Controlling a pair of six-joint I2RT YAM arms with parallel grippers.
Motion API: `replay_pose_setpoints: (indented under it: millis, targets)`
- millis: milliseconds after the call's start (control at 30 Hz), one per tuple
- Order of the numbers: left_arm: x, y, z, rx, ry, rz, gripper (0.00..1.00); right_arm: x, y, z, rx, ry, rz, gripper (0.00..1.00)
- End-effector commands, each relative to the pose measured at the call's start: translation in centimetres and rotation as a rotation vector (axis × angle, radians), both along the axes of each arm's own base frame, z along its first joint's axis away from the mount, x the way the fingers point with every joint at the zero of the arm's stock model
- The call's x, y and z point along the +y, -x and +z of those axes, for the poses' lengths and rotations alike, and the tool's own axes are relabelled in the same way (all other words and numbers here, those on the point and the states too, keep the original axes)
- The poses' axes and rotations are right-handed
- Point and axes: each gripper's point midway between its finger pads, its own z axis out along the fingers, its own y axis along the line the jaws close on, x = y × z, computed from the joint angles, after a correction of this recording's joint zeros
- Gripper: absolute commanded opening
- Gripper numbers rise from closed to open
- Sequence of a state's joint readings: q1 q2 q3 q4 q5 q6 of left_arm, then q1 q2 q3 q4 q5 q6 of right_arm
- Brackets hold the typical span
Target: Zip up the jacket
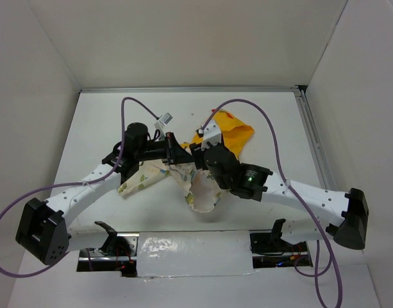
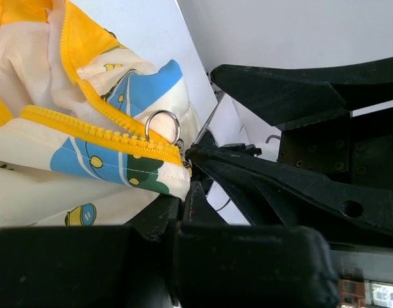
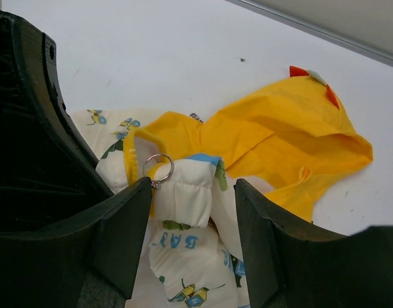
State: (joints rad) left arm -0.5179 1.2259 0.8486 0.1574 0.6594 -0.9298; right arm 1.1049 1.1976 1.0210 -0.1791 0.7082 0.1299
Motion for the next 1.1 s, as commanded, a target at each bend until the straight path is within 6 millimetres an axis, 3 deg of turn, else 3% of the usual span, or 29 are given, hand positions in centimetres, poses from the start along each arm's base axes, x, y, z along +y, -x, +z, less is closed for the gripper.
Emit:
replay_pose_setpoints:
  millis: [0, 100, 167, 200, 267, 300, 467, 567, 833, 1067]
  targets:
    - [-0.4, 0.2, 1.6, -0.116, 0.023, -0.052, 0.00, 1.5, 0.1, 0.4, 0.003, -0.006, 0.069, 0.62]
    - [-0.3, 0.4, 0.8, -0.207, 0.000, -0.097, 0.00, 0.8, 0.6, 1.1, 0.026, -0.101, 0.064, 0.56]
    - [-0.4, 0.4, -0.1, -0.275, -0.015, -0.133, 0.00, 0.4, 1.7, 3.3, 0.029, -0.253, 0.114, 0.53]
    - [-0.4, 1.1, -1.6, -0.293, -0.023, -0.178, 0.00, 0.5, 2.8, 3.5, 0.050, -0.305, 0.197, 0.53]
    - [-0.6, 1.5, -2.0, -0.373, 0.001, -0.222, 0.00, 0.2, 3.4, 3.9, 0.077, -0.381, 0.230, 0.53]
    - [-0.5, 1.7, -3.4, -0.360, -0.008, -0.226, 0.00, -0.2, 3.7, 4.1, 0.087, -0.411, 0.250, 0.53]
    - [-0.6, 2.5, -3.6, -0.451, 0.031, -0.278, 0.00, -0.8, 4.2, 3.4, 0.188, -0.524, 0.283, 0.50]
    - [-0.5, 2.9, -3.3, -0.494, 0.039, -0.279, 0.00, 0.4, 5.0, 3.4, 0.244, -0.569, 0.395, 0.50]
    - [0.0, 3.8, -3.4, -0.581, 0.020, -0.275, 0.00, 2.5, 5.6, 0.4, 0.441, -0.592, 0.545, 0.51]
    - [0.0, 3.6, -3.0, -0.614, 0.007, -0.263, 0.00, 2.6, 4.8, -1.3, 0.494, -0.578, 0.505, 0.56]
